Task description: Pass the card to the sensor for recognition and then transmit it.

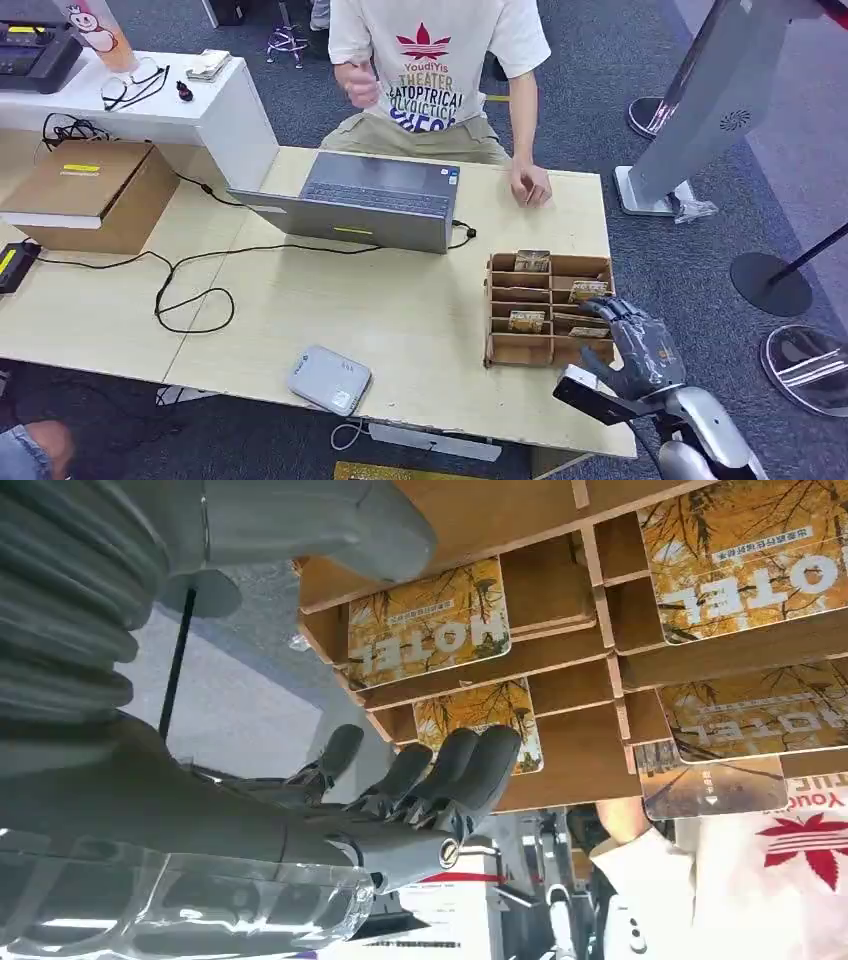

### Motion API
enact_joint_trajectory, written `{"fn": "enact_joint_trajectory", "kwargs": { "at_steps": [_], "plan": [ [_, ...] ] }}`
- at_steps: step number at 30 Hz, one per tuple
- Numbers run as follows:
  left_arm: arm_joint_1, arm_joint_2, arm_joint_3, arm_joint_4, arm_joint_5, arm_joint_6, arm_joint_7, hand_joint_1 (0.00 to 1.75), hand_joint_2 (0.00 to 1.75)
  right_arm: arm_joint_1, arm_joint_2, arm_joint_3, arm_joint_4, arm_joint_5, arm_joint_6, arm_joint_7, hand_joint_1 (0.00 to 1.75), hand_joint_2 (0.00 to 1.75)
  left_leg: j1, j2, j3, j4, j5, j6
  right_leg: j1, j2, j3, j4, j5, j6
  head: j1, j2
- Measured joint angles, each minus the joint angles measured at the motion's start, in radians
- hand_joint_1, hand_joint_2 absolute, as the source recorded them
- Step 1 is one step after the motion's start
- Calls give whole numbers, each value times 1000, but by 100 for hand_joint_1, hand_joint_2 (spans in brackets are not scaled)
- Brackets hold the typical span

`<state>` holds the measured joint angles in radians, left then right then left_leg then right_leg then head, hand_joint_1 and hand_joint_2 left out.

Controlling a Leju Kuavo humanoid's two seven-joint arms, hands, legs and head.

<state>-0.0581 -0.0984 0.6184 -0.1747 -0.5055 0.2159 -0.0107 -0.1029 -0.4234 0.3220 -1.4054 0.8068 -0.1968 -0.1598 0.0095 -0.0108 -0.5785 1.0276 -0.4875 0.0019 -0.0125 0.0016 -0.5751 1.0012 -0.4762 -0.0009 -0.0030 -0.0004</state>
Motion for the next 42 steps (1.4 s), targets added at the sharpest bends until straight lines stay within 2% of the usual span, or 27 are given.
{"fn": "enact_joint_trajectory", "kwargs": {
  "at_steps": [5,6,8,10,36,39,40,42],
  "plan": [
    [0,0,0,0,3,-3,0,0,0,3,0,0,3,0,0,3,82,175,0,0,0,0,0,0,0,0,0,0,0,0,0,0],
    [1,0,0,0,3,-3,0,0,0,5,0,0,4,0,0,4,91,175,0,0,0,0,0,0,0,0,0,0,0,0,0,0],
    [1,2,0,0,3,-5,-3,0,0,10,0,0,4,0,0,6,131,175,0,0,0,0,0,0,0,0,0,0,0,0,0,0],
    [1,3,0,0,3,-6,-5,0,0,15,0,0,4,0,-1,6,138,175,0,0,0,0,0,0,0,0,0,0,0,0,0,0],
    [0,3,0,0,-1,-3,-10,0,0,26,0,-2,-14,22,0,27,154,175,0,0,0,0,0,0,0,0,0,0,0,0,0,0],
    [0,3,0,0,-6,-11,-11,0,0,8,0,-4,-18,16,13,8,150,175,0,0,0,0,0,0,0,0,0,0,0,0,0,0],
    [-1,3,0,0,-8,-13,-13,0,0,-5,0,-4,-18,12,17,-1,155,175,0,1,0,0,0,0,0,1,0,0,0,0,0,0],
    [-3,3,0,0,-13,-18,-14,0,0,-32,0,-6,-18,-2,24,-13,150,175,0,1,0,0,0,0,0,0,0,0,0,0,0,0]
  ]
}}
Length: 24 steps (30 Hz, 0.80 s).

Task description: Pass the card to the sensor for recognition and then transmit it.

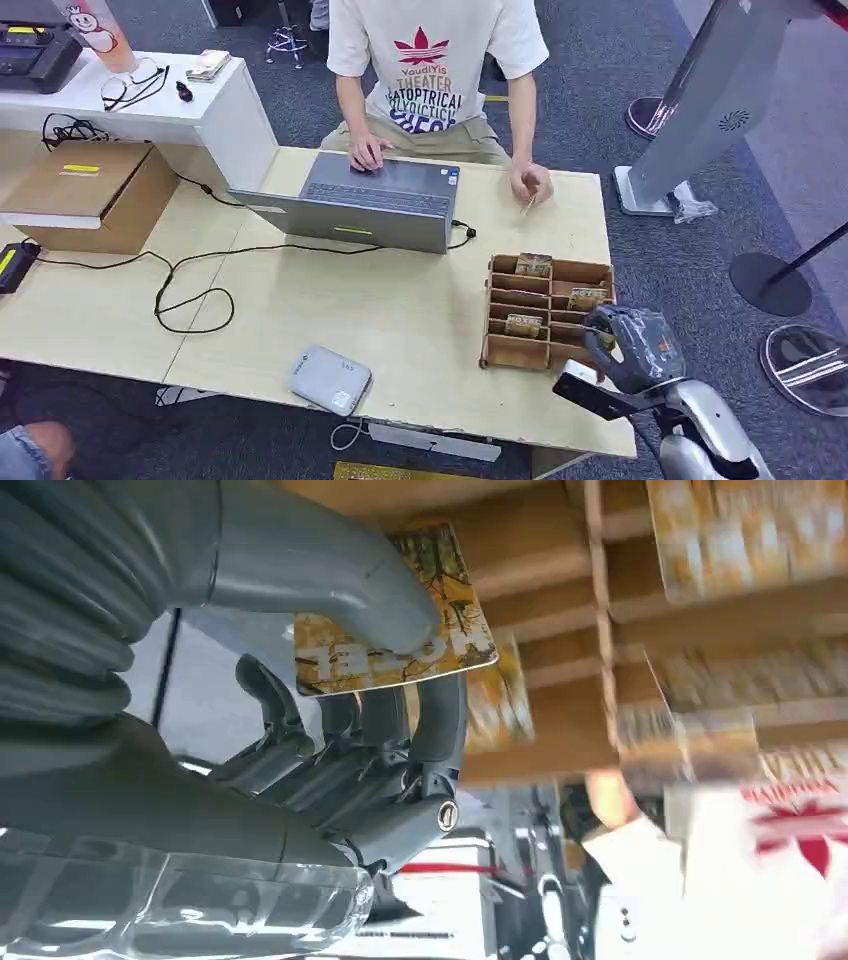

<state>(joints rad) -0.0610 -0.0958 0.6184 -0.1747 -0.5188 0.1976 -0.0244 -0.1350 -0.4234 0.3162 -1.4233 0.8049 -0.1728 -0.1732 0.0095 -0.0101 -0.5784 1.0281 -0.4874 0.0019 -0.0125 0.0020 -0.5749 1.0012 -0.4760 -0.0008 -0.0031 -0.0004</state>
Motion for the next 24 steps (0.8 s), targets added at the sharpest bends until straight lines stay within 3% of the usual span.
{"fn": "enact_joint_trajectory", "kwargs": {
  "at_steps": [9,17,24],
  "plan": [
    [-9,0,-1,0,-16,0,14,0,0,-137,-3,3,6,-55,46,-58,148,175,0,0,0,0,0,0,0,0,0,0,0,0,0,0],
    [-15,0,-1,0,-19,5,26,0,0,-345,-3,43,43,-147,174,-92,145,175,0,0,0,1,1,0,0,0,0,0,1,0,0,0],
    [-15,0,-1,0,-19,5,26,0,0,-424,-3,77,76,-159,183,-95,145,175,0,-1,-1,1,1,0,0,-1,1,0,1,0,0,0]
  ]
}}
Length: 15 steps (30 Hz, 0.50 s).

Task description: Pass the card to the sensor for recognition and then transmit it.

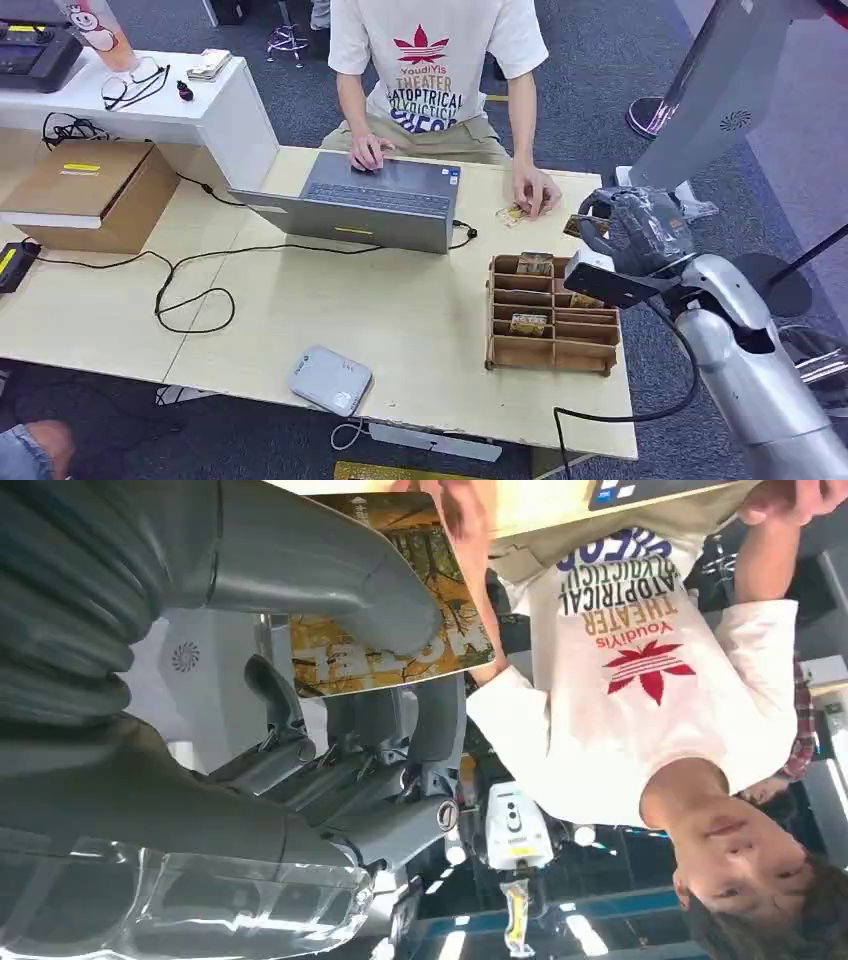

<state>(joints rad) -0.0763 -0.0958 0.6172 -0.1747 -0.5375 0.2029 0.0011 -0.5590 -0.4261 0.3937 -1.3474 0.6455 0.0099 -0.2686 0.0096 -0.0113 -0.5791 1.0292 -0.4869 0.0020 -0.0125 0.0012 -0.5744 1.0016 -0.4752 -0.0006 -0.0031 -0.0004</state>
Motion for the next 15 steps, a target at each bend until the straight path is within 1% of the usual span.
{"fn": "enact_joint_trajectory", "kwargs": {
  "at_steps": [4,7,10,11,13,14,15],
  "plan": [
    [0,0,0,0,0,0,0,0,0,-6,0,11,9,0,0,-1,145,175,0,0,0,0,0,0,0,0,0,0,0,0,0,0],
    [0,0,0,0,0,0,0,0,0,-9,0,17,14,0,0,-1,150,175,0,0,0,0,0,0,0,0,0,0,0,0,0,0],
    [0,0,0,0,0,0,0,0,0,-14,0,24,17,-1,1,0,148,175,0,0,-1,0,0,0,0,0,0,0,0,0,0,0],
    [0,0,0,0,0,0,0,0,0,-24,0,27,19,-4,3,-1,150,175,0,0,-1,0,0,0,0,0,0,0,0,0,0,0],
    [0,0,0,0,0,0,2,0,0,-55,3,38,30,-25,16,-5,148,175,0,0,-1,0,0,0,0,0,0,0,0,0,0,0],
    [0,0,0,0,0,1,2,0,0,-77,4,43,37,-37,24,-5,157,175,0,0,0,0,0,0,0,0,0,0,0,0,0,0],
    [0,0,0,0,0,1,2,0,0,-97,5,52,44,-49,32,-5,161,175,0,0,0,0,0,0,0,0,0,0,0,0,0,0]
  ]
}}
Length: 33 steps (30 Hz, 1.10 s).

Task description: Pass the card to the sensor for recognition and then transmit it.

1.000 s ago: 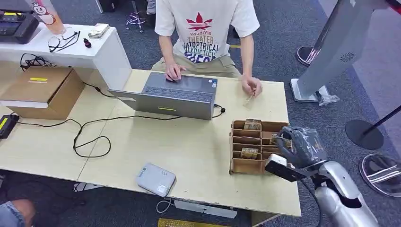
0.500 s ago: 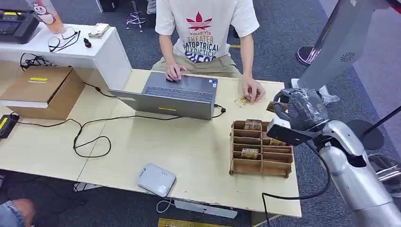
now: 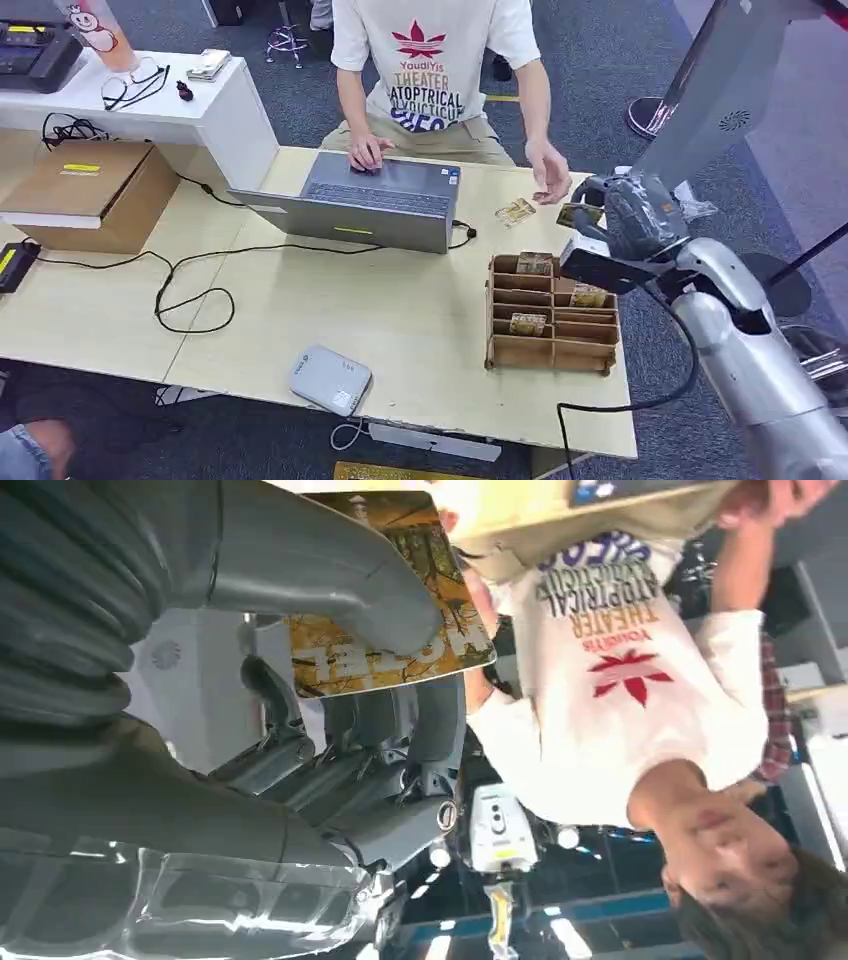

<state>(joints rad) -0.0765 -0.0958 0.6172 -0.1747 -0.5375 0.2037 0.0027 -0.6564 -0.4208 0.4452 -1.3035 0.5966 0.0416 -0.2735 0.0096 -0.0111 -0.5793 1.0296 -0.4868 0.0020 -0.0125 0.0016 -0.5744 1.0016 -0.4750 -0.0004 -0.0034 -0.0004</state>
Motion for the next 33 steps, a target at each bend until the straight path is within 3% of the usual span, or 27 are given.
{"fn": "enact_joint_trajectory", "kwargs": {
  "at_steps": [5,22,23,25,26,33],
  "plan": [
    [0,0,0,0,-6,-5,-5,0,0,-66,27,31,33,-24,6,8,175,175,0,0,0,0,0,0,0,0,0,0,0,0,0,0],
    [-16,0,-27,0,-34,-8,30,0,0,-167,233,101,248,53,-86,40,175,175,0,0,-1,0,0,0,0,0,0,0,0,0,0,0],
    [-18,0,-27,0,-34,-7,35,0,0,-177,246,104,263,53,-90,40,61,175,0,0,-1,0,0,0,0,0,0,0,0,0,0,0],
    [-18,0,-27,0,-29,-4,43,0,0,-191,279,116,304,58,-102,40,9,175,0,1,0,0,0,0,0,1,0,0,0,0,1,0],
    [-19,0,-27,0,-26,-2,47,0,0,-192,291,123,317,64,-106,38,0,175,0,1,0,0,0,0,0,1,0,0,0,0,0,0],
    [-12,0,-27,0,-10,0,34,0,0,-175,354,164,403,79,-142,32,0,175,1,0,0,0,0,0,0,0,0,0,0,0,0,0]
  ]
}}
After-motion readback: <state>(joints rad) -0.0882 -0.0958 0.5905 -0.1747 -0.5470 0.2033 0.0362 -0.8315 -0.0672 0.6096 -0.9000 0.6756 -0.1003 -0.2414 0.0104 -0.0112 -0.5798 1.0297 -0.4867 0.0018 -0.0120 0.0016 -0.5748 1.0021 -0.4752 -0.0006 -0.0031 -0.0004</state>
